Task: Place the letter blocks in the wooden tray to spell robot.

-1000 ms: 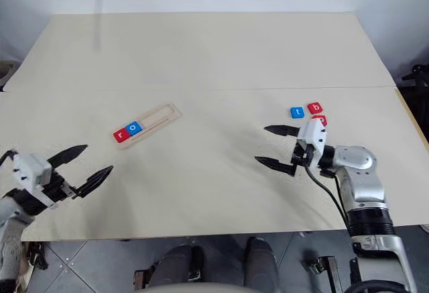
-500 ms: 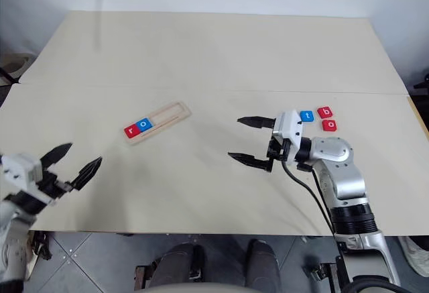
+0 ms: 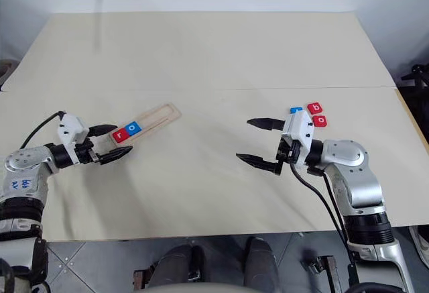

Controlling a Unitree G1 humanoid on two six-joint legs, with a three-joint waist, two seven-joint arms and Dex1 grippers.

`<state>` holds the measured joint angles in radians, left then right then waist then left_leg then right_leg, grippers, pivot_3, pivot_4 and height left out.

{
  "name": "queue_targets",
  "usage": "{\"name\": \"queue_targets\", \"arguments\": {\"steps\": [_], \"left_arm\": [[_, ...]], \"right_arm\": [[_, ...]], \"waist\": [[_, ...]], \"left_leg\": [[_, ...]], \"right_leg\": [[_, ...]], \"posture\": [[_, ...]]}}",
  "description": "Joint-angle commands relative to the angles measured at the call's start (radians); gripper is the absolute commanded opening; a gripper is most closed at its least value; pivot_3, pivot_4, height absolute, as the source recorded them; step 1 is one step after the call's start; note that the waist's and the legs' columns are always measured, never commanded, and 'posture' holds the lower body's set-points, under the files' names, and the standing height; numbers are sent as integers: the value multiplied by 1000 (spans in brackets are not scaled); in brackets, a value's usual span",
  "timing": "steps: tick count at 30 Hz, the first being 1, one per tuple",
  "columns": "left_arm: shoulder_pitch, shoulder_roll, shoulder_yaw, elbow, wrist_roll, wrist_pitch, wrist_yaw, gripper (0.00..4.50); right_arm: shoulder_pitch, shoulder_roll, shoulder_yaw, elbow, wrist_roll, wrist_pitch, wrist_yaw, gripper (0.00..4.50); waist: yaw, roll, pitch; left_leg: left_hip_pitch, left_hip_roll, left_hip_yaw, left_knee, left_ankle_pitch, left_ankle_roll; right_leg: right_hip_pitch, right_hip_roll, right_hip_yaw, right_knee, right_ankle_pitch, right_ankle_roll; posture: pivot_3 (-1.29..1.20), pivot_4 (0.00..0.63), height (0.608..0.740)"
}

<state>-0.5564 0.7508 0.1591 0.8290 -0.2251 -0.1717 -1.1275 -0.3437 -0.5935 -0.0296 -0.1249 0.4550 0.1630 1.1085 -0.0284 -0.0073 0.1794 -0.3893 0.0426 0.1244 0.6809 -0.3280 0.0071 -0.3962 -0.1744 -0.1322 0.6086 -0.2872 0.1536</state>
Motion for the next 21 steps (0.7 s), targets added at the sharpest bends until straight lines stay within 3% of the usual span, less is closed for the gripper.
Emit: {"name": "queue_targets", "arguments": {"steps": [1,7,12,13,16,21], "left_arm": [[-33,15,-20,89,49,-59,0,4500],[-80,-6,-35,198,73,-90,18,4500],[-94,-27,-46,226,79,-105,19,3404],[-94,-32,-50,224,82,-115,20,3391],[-98,-53,-48,185,63,-123,-9,3391],[-49,-109,-132,-112,49,-62,-85,3391]], "right_arm": [[13,-25,-44,-61,26,12,-19,4489],[43,-34,-63,-115,39,43,-48,4489],[58,-45,-77,-130,45,54,-61,4500],[58,-47,-79,-131,45,56,-63,4500],[61,-54,-87,-129,43,60,-64,4500],[171,-111,-143,-153,55,65,-34,4500]], "waist": [[1,0,0],[1,0,0],[3,0,0],[3,1,0],[7,1,-1],[31,1,0]], "left_leg": [[0,0,0,0,0,0],[1,0,0,1,0,0],[2,0,0,1,0,0],[2,0,0,1,0,0],[2,0,-1,1,0,0],[1,0,-1,2,0,0]], "right_leg": [[0,0,0,0,0,0],[1,0,0,2,0,0],[1,0,1,3,0,0],[1,0,1,3,0,0],[2,0,1,3,0,0],[2,0,0,1,0,0]], "posture": [[0,150,740],[0,150,740],[0,150,740],[0,150,740],[0,150,740],[0,150,740]]}}
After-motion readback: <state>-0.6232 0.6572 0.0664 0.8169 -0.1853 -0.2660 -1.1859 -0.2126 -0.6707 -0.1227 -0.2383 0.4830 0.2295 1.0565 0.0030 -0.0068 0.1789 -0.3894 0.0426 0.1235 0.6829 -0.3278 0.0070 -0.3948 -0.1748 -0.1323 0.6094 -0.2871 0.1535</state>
